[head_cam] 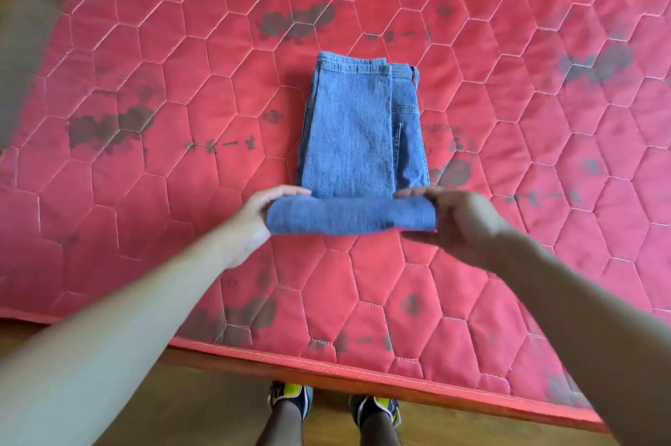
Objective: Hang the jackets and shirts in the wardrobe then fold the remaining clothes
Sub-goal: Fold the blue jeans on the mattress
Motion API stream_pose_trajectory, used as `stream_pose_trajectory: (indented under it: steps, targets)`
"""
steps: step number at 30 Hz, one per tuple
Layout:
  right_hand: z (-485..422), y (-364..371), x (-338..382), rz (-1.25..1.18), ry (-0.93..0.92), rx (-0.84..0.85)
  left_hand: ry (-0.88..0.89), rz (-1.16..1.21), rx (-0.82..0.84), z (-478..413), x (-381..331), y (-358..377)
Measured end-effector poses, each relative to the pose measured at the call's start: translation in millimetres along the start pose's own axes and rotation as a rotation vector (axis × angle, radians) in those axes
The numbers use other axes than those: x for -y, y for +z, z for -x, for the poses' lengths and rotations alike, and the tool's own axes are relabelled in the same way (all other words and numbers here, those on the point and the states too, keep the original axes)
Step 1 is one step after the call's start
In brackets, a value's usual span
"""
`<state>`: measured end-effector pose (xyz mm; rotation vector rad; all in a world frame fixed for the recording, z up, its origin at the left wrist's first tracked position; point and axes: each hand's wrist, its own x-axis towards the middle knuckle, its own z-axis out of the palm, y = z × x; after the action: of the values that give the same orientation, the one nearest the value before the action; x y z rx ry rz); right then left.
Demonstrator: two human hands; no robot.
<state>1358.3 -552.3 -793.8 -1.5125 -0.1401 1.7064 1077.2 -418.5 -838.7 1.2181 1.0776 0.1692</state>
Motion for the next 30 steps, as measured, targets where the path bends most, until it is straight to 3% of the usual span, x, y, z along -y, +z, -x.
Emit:
stream_pose_trajectory:
  steps: [2, 5, 7, 8, 11, 14, 16, 19, 21, 26, 30]
  targets:
    - [-11.6, -2.1, 19.4, 0.169, -0.027, 0.008, 0.092, -0.106, -0.083, -19.7, -8.2, -1.3]
    - [-37.7, -17.4, 26.5, 0.912, -0.193, -0.147, 0.126, -0.243, -0.154, -44.0, -12.7, 0.6]
    - [-51.0, -25.4, 24.9, 1.118, -0.256, -0.231, 0.057, -0.212, -0.161, -51.8, -12.4, 4.2]
    - [-56.4, -28.2, 24.3, 1.097, -0.261, -0.251, 0.039, -0.199, -0.157, -52.7, -13.8, 6.9]
    - [-64.7, -24.5, 31.7, 0.659, -0.198, -0.296, 0.150, -0.142, -0.235, -61.4, -24.1, 16.5]
    - [-82.1, -16.7, 49.5, 0.460, -0.351, -0.445, 0.258, -0.077, -0.340, -81.8, -50.5, 24.1]
    - [-98.3, -13.4, 57.7, 0.513, -0.379, -0.489, 0.178, -0.115, -0.346, -101.2, -54.8, 22.3]
    - [-115.7, -18.7, 47.1, 0.727, -0.245, -0.500, -0.051, -0.163, -0.285, -118.3, -41.2, 16.0]
    - [-116.7, -19.3, 36.5, 0.765, -0.212, -0.505, -0.098, -0.163, -0.259, -113.9, -34.5, 15.8]
    - [-117.4, -18.8, 21.4, 0.888, -0.157, -0.472, -0.072, -0.408, -0.251, -101.0, -13.4, 22.7]
    - [-113.9, -2.7, 18.0, 1.016, -0.242, -0.655, 0.100, -0.696, -0.432, -97.4, -14.9, 37.4]
